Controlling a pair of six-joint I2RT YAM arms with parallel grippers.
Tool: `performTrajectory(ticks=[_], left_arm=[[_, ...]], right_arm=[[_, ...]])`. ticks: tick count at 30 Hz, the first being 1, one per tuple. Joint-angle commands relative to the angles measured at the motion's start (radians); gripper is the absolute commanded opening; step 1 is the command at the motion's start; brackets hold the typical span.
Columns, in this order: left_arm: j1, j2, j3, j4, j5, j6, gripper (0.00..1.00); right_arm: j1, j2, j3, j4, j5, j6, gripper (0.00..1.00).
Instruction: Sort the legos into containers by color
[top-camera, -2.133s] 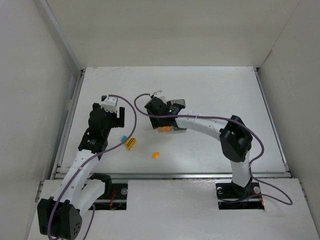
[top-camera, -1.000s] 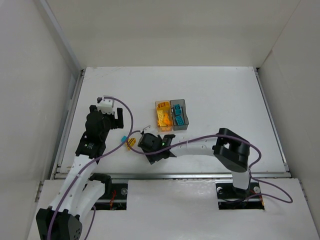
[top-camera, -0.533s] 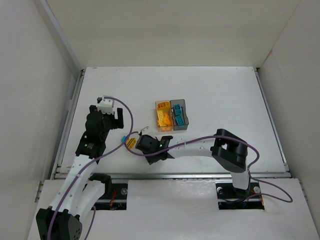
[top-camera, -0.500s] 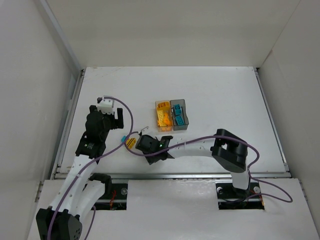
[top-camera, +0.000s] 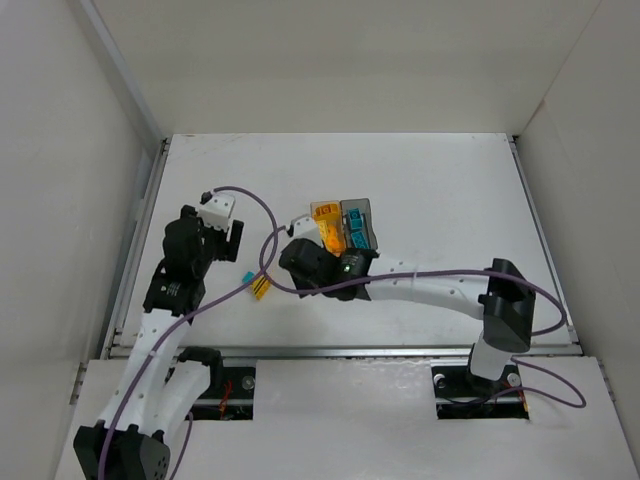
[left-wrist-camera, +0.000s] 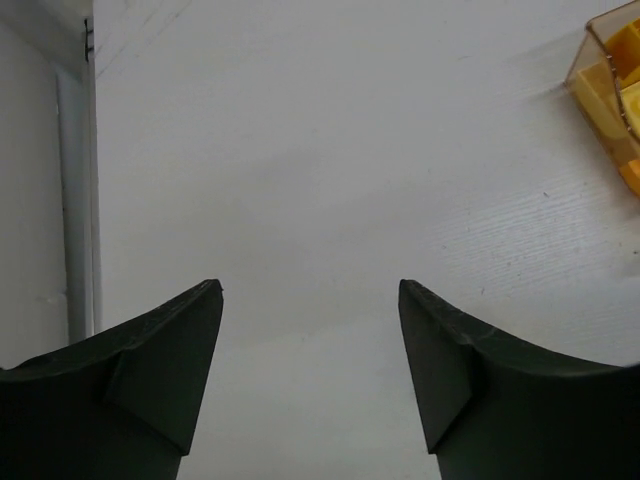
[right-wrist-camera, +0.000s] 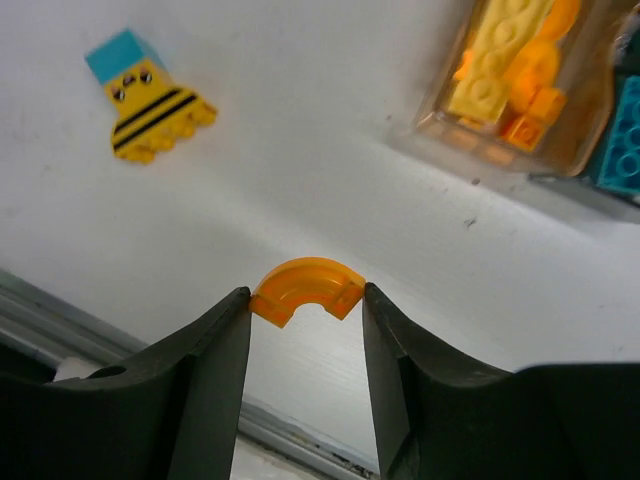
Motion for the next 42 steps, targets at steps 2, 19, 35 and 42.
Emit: performTrajectory(ticks=[2,19,35,42], left_arm=[[0.051,-0.023,0.113,-0.090,0.340,0.189,0.76],[0.051,0.329,0.193,-0.698,0.677,1.456,0.80],[-0.005,0.512,0.137,-0.672,0.570,1.694,0.83],[-0.024,0.558,0.093,-0.580,0.550,1.703,0.75]], right_arm=[[-0.128,-0.039,0.061,0.022,-0.016,-0.047,0.28],[-0.398,0.140,0.147,0.144,-0.261,-0.169,0.26],[-0.417,0.195,0.173,0.133,-0.332,-0.199,0.79],[-0.417,0.176,0.163,0.133,-0.332,-0.199,0.81]])
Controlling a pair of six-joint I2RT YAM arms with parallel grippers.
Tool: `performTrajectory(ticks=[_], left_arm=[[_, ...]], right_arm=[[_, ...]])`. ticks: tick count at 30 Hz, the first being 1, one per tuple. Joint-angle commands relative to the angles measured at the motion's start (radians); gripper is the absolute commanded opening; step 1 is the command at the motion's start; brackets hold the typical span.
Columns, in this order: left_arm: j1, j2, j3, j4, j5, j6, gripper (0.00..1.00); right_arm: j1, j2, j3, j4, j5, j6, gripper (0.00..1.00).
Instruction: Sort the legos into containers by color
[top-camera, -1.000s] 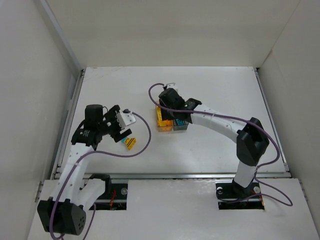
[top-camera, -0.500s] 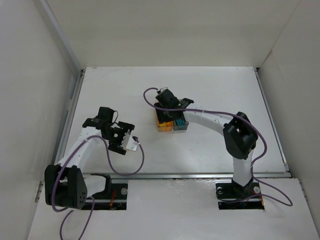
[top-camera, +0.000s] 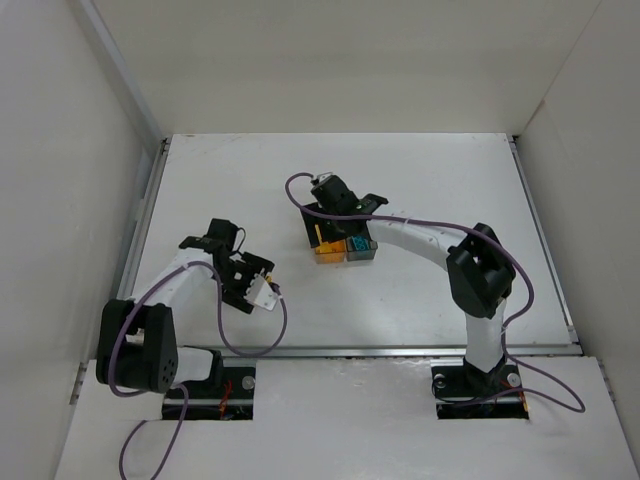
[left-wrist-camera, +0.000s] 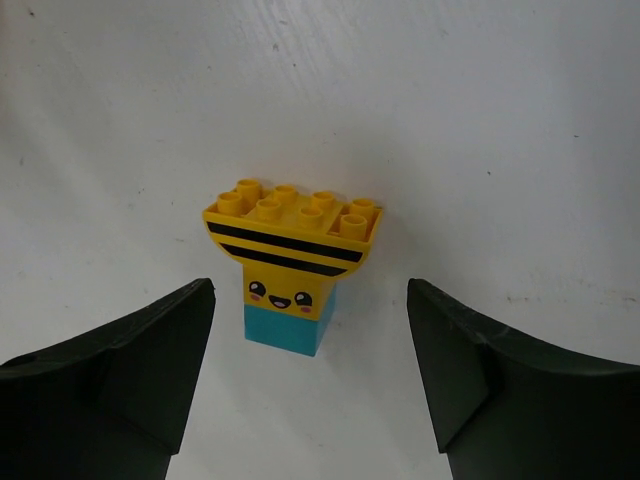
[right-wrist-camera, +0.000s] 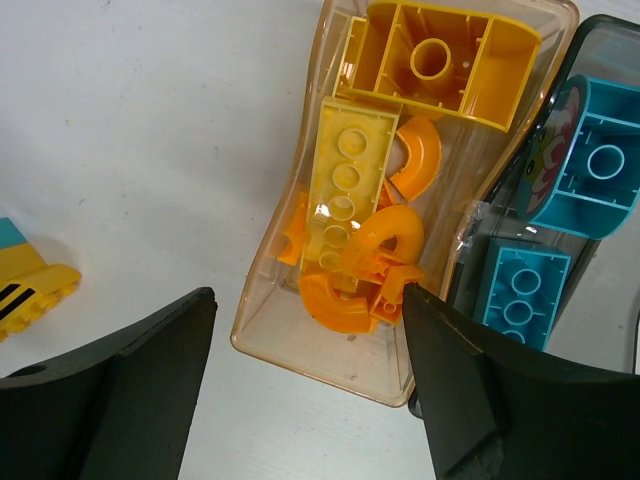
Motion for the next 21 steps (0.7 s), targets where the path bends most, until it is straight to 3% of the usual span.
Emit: performTrajectory(ticks=[1,5,10,13,18,20,21], left_arm=[[-0.012,0.007,-0.031,0.031,-0.009,0.036,0.73],[-0.041,0.032,-0.041,0.080,-0.009,0.004,0.64],[-0.059,0.032,-0.079,0.127,-0.029,-0.014,0.44],[-0.059,0.032,-0.088,0.137,-0.039,-0.014,0.40],[-0.059,0.032,-0.108,0.157,-0.048,-0.014,0.17],[-0.059,0.032,-0.108,0.157,-0.039,-0.043,0.01],[-0.059,0.032,-0.096,0.157,-0.025,-0.068,0.00]], right_arm=[[-0.002,-0.013,0.027,0.032,-0.011,-0.012,0.81],[-0.002,-0.035,0.005,0.032,-0.001,-0.012,0.81],[-0.002,-0.055,-0.025,0.032,0.008,-0.012,0.81],[-0.002,-0.065,-0.034,0.032,0.008,-0.012,0.81],[-0.002,-0.087,-0.044,0.032,0.017,-0.012,0.81],[-0.002,-0.108,-0.044,0.010,0.037,-0.012,0.81],[-0.002,-0.121,-0.044,0.010,0.037,-0.012,0.81]])
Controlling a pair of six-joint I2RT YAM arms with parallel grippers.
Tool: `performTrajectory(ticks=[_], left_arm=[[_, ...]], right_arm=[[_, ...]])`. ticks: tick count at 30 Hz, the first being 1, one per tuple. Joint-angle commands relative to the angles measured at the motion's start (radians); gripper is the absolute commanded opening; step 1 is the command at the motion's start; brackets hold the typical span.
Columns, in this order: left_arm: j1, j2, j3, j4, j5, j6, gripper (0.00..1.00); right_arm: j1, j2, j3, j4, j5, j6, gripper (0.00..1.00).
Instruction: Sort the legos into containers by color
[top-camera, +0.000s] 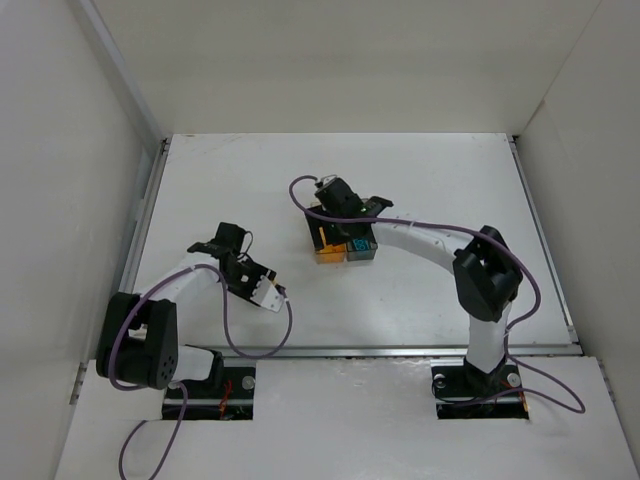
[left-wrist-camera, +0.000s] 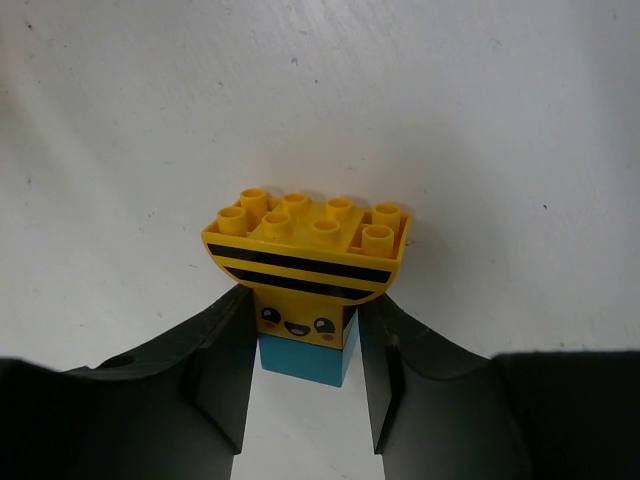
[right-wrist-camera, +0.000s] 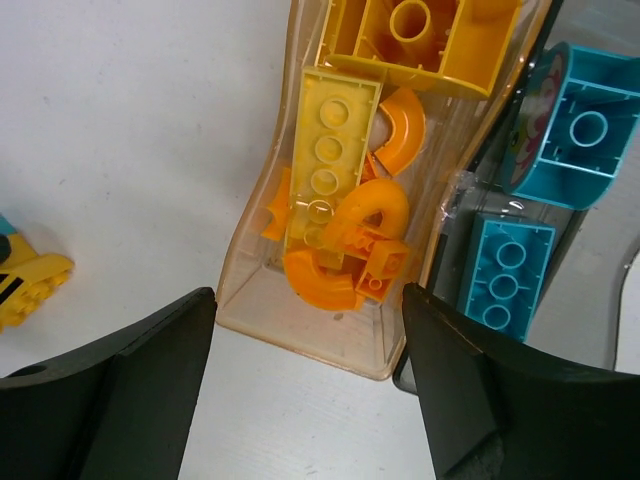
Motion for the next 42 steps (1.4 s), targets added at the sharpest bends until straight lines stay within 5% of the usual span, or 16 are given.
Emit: performTrajectory(ticks=[1,8,13,21,28,35,40,42], left_arm=[[-0.006,-0.010,-0.011,-0.022,0.040,-0.065,0.00],[-0.006,-0.084,0.180,0.050,0.270,-0.617,0.00],[-0.006,-0.188,0.244,0.290,0.378,-1.046,0.00],[-0.072,-0.331,0.253,0.388,0.398,-1.228,0.00],[-0.114,-0.363,0.244,0.424,0.389,-1.252,0.00],[-0.132,-0.382,0.244,0.469,0.389,-1.286,0.00],[-0.132,-0.391,0.214,0.469,0.363,-1.295,0.00],[-0.132,-0.391,0.197,0.457,0.334,-1.295,0.00]], right_arm=[[-0.002,-0.106,-0.008,0.006,0.029,-0.008,0.81],[-0.002,-0.344,-0.096,0.050,-0.041,-0.017,0.91],[0.010,-0.437,-0.125,0.176,-0.320,-0.008,1.00],[0.041,-0.425,-0.108,0.273,-0.408,0.120,0.99],[0.081,-0.395,-0.097,0.317,-0.439,0.153,0.87],[0.081,-0.366,-0.117,0.327,-0.407,0.191,0.52],[0.081,-0.356,-0.097,0.327,-0.368,0.202,0.00],[0.081,-0.356,-0.108,0.327,-0.359,0.202,0.00]])
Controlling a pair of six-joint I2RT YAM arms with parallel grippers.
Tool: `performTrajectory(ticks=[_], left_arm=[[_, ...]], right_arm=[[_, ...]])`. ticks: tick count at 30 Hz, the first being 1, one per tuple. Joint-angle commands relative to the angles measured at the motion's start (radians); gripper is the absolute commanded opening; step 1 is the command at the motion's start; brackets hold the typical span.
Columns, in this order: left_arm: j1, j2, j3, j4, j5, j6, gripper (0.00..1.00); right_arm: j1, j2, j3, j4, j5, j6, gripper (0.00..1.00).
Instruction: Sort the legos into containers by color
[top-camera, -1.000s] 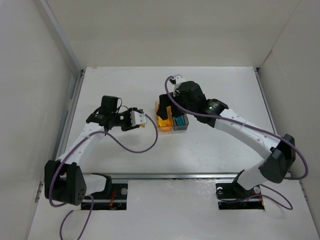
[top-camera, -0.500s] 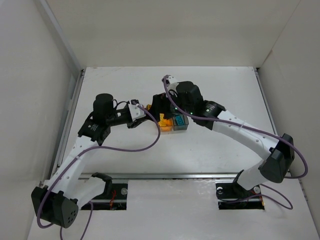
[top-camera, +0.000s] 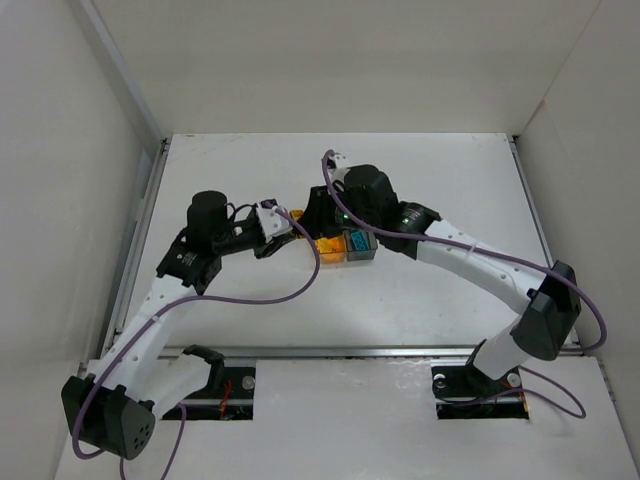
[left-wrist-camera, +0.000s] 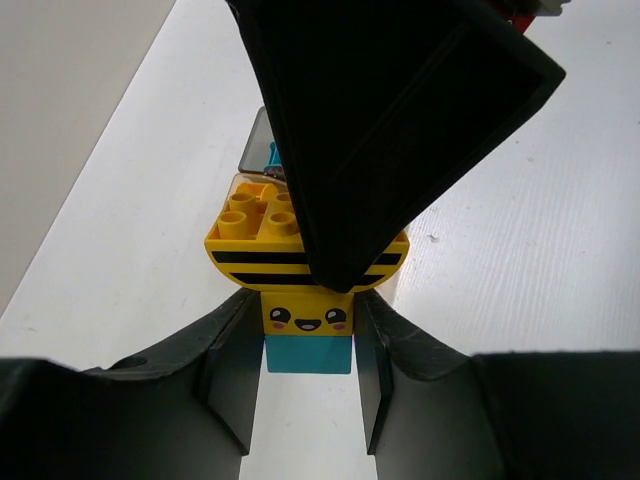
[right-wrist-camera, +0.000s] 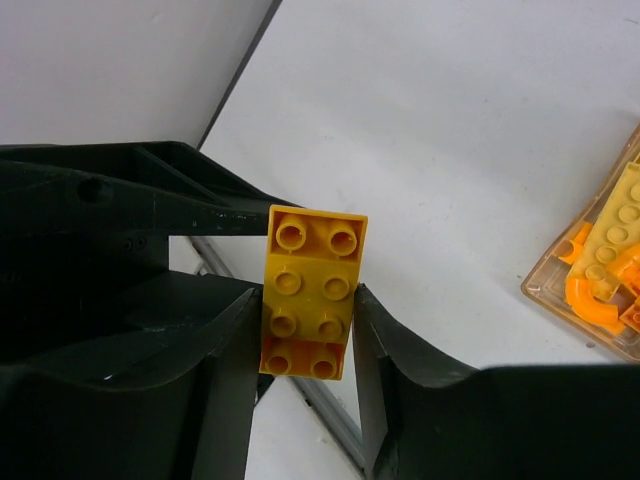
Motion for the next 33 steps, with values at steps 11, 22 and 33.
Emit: performTrajectory(ticks=[11,22,33], left_arm=[[0.026,0.120,-0.025,-0.102,-0.159,-0.070,0.00],[0.026,0.148,-0.025,-0.047,-0.159,-0.120,0.00],[0.026,0.146,-0.016,0.064,-0.159,-0.312,0.00]], right_arm=[[-0.158,-0.133,-0.160,0.050,0.159,0.074,0.00],[-0.179,0.137,-0.095,-0.003,0.196,0.024,0.00],[-0.161,0.306,0.065,-0.120,0.213,-0.033,0.69]])
